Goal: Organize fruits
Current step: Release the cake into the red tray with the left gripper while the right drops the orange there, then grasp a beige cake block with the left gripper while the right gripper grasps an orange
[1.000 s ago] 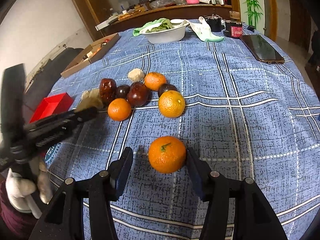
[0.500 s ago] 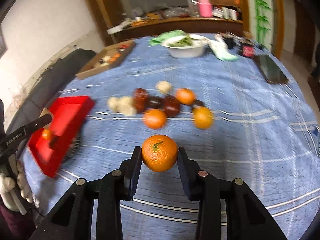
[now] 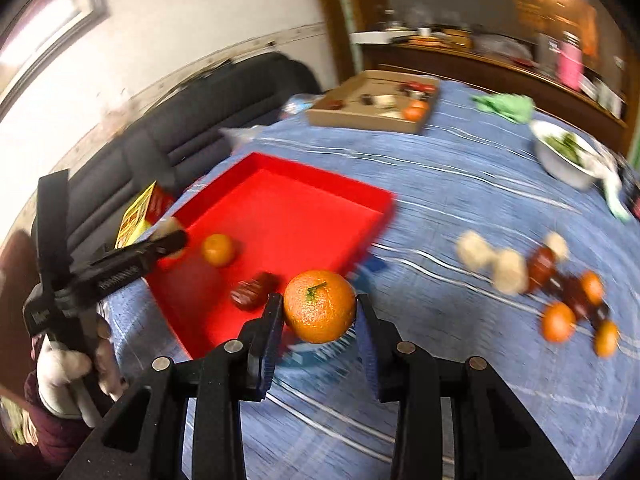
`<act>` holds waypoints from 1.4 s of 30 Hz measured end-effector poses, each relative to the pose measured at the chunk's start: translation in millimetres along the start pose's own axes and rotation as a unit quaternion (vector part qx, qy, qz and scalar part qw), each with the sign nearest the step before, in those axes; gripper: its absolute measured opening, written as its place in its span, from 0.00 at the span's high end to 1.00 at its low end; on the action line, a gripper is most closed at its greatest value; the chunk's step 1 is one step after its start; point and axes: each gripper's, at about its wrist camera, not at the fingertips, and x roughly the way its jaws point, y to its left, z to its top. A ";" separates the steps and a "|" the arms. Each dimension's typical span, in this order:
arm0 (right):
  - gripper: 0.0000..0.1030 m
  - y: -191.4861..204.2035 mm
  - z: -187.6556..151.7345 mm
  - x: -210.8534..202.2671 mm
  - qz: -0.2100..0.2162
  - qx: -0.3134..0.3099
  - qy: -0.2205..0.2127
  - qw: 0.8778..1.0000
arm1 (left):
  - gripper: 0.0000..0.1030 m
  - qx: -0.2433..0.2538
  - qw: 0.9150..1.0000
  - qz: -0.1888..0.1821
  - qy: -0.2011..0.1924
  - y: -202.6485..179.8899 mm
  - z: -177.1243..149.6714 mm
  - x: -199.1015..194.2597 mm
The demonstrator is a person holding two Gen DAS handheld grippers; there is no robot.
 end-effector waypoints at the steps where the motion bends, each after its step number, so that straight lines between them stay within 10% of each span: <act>1: 0.62 6.6 4.6 8.0 0.004 -0.005 0.004 1.000 | 0.70 0.001 1.000 0.002 0.002 1.0 -0.5 2.1; 22: 0.59 25.4 39.9 115.5 0.010 -0.012 0.079 0.997 | 0.62 -0.017 1.000 -0.007 0.015 13.0 -3.4 14.5; 34: 0.46 7.8 38.4 62.3 0.012 0.010 0.015 1.000 | 0.20 -0.021 1.000 0.001 -0.009 -1.9 3.4 -14.1; 42: 0.45 -37.5 4.3 14.9 -0.013 0.048 -0.012 0.999 | 0.18 0.037 0.997 -0.070 0.002 -58.4 -1.5 -29.5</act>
